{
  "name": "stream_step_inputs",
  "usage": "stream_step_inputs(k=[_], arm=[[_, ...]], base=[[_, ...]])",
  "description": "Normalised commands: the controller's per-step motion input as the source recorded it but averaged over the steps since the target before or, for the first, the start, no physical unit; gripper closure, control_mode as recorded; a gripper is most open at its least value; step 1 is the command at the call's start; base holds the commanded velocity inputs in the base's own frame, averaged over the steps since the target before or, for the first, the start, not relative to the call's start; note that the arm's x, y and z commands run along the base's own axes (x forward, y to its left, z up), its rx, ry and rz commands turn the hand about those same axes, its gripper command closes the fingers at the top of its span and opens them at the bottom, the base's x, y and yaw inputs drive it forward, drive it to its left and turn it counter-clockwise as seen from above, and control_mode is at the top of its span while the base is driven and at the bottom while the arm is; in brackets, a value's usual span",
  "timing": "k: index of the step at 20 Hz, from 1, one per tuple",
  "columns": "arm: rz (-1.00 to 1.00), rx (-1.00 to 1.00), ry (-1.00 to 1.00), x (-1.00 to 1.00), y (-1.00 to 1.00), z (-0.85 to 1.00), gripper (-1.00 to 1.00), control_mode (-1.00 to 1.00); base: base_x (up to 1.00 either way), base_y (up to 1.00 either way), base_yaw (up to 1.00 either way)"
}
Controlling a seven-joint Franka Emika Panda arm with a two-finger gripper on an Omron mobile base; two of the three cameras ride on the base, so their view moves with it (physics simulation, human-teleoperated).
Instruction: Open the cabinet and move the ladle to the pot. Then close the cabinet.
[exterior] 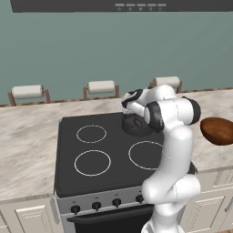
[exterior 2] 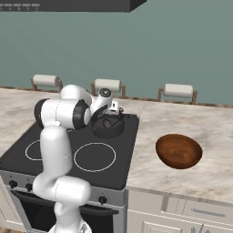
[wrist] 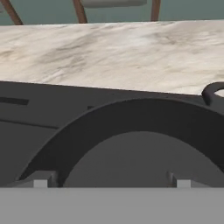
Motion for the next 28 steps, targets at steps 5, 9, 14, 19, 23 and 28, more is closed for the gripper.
stream_step_inputs(k=[5, 9, 14, 19, 23, 28], arm=[[0.0, 0.0, -0.03, -0.05, -0.04, 0.32, -1.0, -1.0], [0.0, 0.0, -0.02, -0.27, -0.26, 0.13, -1.0, -1.0], [0.0, 0.0, -0.03, -0.43, -0.34, 0.2, -1.0, -1.0], [0.0, 0.0, -0.05, -0.55, -0.17, 0.42, -1.0, -1.0], [0.0, 0.0, -0.02, -0.45, -0.01, 0.46, -1.0, -1.0], [-0.08, 0.0, -0.07, -0.42, 0.01, 0.29, -1.0, -1.0]], base=[[0.0, 0.0, 0.0], [0.0, 0.0, 0.0], [0.0, 0.0, 0.0], [0.0, 0.0, 0.0], [0.0, 0.0, 0.0], [0.0, 0.0, 0.0]])
